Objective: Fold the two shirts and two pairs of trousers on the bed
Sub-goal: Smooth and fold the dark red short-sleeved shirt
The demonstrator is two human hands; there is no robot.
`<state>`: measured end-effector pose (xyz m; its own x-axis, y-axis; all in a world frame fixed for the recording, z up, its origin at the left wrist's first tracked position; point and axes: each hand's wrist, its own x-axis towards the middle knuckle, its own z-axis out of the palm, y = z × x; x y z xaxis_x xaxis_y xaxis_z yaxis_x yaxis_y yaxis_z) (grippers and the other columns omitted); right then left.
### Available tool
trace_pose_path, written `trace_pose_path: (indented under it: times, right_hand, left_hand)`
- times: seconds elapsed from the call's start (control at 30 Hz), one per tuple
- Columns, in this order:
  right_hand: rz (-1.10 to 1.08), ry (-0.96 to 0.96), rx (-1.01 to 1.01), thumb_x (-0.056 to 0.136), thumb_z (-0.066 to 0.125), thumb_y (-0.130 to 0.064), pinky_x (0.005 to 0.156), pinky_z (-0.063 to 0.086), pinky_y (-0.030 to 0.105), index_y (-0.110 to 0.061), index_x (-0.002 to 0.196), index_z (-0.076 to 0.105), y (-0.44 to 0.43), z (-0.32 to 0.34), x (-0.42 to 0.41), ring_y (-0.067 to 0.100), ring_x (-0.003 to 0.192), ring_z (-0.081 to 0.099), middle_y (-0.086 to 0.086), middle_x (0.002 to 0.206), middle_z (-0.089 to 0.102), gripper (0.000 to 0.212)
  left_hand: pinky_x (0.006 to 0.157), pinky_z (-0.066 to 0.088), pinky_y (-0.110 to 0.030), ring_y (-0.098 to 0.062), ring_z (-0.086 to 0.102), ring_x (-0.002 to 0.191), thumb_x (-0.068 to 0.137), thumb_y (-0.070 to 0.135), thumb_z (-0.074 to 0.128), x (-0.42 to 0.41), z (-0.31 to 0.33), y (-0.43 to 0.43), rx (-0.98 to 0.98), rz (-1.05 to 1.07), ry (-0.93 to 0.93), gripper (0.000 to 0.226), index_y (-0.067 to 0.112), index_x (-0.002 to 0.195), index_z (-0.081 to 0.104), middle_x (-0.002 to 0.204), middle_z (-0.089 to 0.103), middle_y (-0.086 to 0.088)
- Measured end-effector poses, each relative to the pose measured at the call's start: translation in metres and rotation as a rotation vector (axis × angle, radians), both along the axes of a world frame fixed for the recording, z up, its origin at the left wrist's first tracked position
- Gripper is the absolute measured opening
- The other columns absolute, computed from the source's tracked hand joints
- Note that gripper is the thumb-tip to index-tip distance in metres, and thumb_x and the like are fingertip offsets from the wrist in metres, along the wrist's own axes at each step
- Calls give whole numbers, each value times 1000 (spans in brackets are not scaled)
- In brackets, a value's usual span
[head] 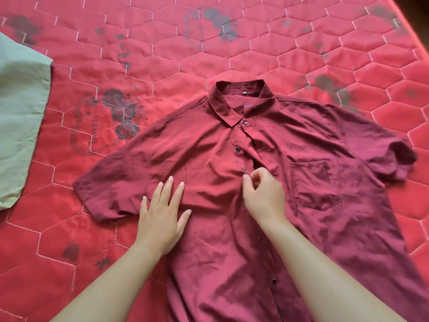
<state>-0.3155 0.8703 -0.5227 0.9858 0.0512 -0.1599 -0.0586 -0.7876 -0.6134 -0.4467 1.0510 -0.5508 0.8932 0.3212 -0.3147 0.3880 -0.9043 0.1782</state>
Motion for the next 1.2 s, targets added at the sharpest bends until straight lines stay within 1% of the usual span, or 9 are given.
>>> trace_pose_path:
  times: [0.07,0.2,0.33,0.53,0.77,1.0,1.07,1.13,1.2]
  right_hand:
    - [-90,-80,60,87,58,-34,66,39,31,-22,78,54,-7,6,7,26,77,61,-7,72,61,15]
    - [-4,44,-41,91,52,-35,65,40,34,-24,84,55,-27,0,2,30,80,61,-6,72,61,14]
    - [-52,-73,-83,88,55,-25,72,42,37,-19,98,56,-55,-5,-5,32,89,58,6,94,62,12]
    - [-12,101,-196,83,65,-26,82,47,38,-18,105,61,-76,-8,-8,29,100,53,7,104,50,24]
    - [-47,74,-82,85,61,-25,73,42,30,-20,81,61,-83,-9,-6,18,86,57,-1,93,57,6]
    - [-96,-240,71,84,59,-30,58,32,20,-24,72,53,-84,19,-4,7,64,51,-10,70,56,14]
    - [50,-61,-40,86,56,-34,62,36,24,-25,83,57,-83,18,-7,10,76,56,-9,83,58,10]
    - [208,162,-218,89,54,-37,75,44,31,-22,105,57,-87,16,-16,19,98,56,-3,107,55,22]
    - [253,142,-245,88,56,-34,83,46,37,-17,116,53,-91,20,-34,25,107,52,3,117,48,32]
  left_hand:
    - [113,16,-48,-18,6,145,91,50,41,1,2,2,-16,-13,-18,69,31,149,8,158,0,3]
    - [110,16,-57,-22,14,144,88,48,51,0,8,-3,-10,-27,-43,71,27,148,19,157,12,0]
    - [108,17,-61,-23,15,144,87,49,50,2,14,-19,4,-91,-64,70,27,147,21,157,14,1]
    - [110,11,-58,-23,10,145,89,49,46,26,19,-57,-24,-222,-128,66,30,147,22,157,12,3]
    - [112,-1,-56,-18,-11,144,86,64,31,61,2,-108,-33,-305,-18,70,41,146,4,157,-10,7]
    - [112,1,-57,-19,-10,144,86,64,32,74,-2,-117,-37,-294,13,74,40,146,-3,157,-10,6]
    - [112,2,-57,-15,-7,145,88,61,33,68,6,-114,-58,-295,-6,69,39,147,4,158,-7,7]
    - [113,5,-55,-13,-2,145,91,54,36,48,16,-106,-80,-232,-48,64,37,147,12,158,-2,10]
    - [113,12,-52,-13,7,144,92,45,42,14,28,-97,-111,-108,-82,59,34,146,21,157,8,9]
